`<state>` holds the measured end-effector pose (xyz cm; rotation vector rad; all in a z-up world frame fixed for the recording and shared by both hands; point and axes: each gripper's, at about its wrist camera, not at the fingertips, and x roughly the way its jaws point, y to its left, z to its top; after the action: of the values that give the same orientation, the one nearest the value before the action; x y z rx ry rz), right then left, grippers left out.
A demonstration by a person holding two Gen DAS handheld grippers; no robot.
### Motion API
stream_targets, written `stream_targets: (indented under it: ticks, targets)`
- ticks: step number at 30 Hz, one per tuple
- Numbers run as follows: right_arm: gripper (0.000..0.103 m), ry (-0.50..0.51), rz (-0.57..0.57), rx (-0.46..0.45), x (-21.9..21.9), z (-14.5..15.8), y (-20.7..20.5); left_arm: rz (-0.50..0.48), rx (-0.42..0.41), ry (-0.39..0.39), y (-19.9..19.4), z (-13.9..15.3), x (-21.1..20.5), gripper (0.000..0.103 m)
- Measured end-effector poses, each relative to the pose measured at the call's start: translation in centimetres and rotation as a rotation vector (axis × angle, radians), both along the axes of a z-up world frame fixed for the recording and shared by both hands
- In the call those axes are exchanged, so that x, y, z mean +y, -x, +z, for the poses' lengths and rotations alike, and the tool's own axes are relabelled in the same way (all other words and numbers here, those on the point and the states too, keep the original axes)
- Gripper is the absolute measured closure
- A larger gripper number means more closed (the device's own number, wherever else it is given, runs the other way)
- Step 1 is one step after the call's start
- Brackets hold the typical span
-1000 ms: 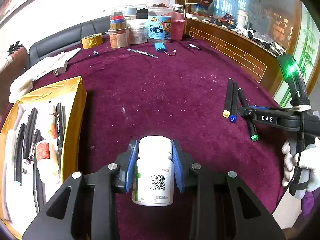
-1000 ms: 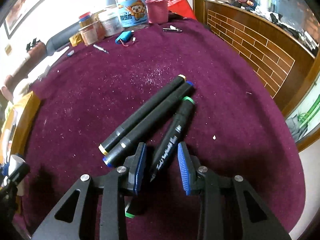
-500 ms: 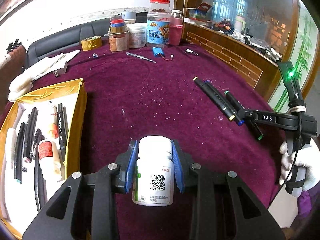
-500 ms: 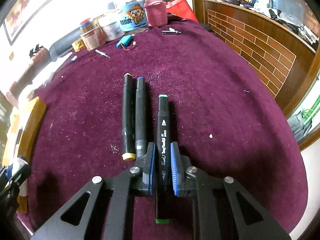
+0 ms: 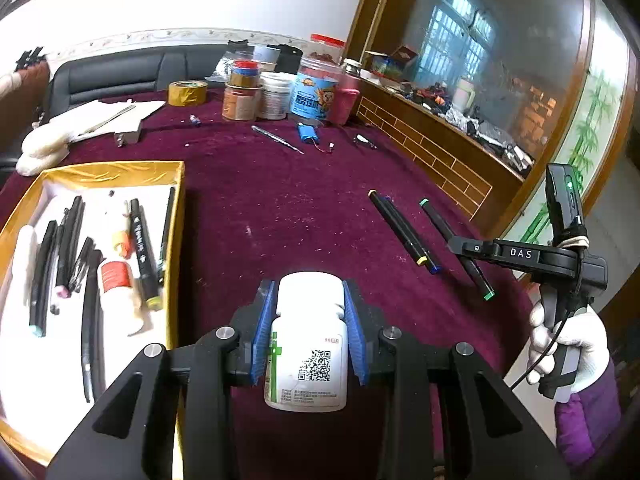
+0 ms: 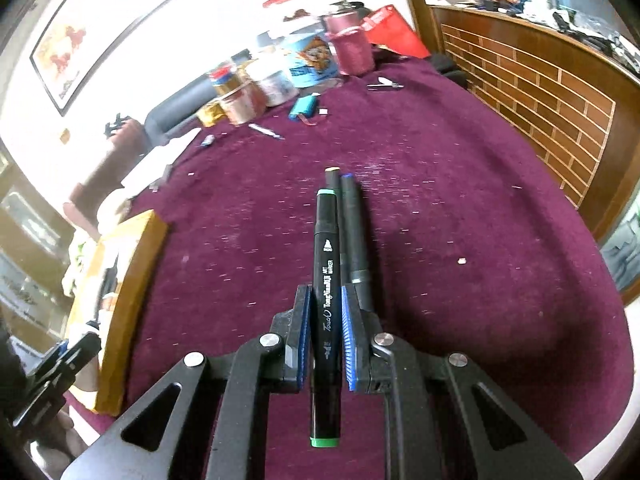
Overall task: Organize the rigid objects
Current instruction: 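Lift the green-capped marker with the right gripper away from the other markers, then carry bottle and marker over the tray while left opens to drop the bottle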
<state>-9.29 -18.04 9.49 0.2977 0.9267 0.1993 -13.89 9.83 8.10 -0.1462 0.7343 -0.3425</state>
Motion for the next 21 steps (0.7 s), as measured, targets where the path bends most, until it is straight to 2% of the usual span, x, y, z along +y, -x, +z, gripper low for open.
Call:
stream_targets:
  ticks: [9,16,21]
  targets:
    - [0.09,-0.032,0.098,-0.038,3.4,1.6,0.8,0.065,0.01,0.049,1.4,0.2,3.3,0.072]
    - [0.09,-0.048,0.174,-0.047,6.2,2.6,0.7,0.129,-0.022,0.108,3.8,1.3,7.3,0.072]
    - [0.09,-0.043,0.238,-0.053,9.1,3.2,0.6,0.202,-0.056,0.117,5.4,1.9,10.8,0.072]
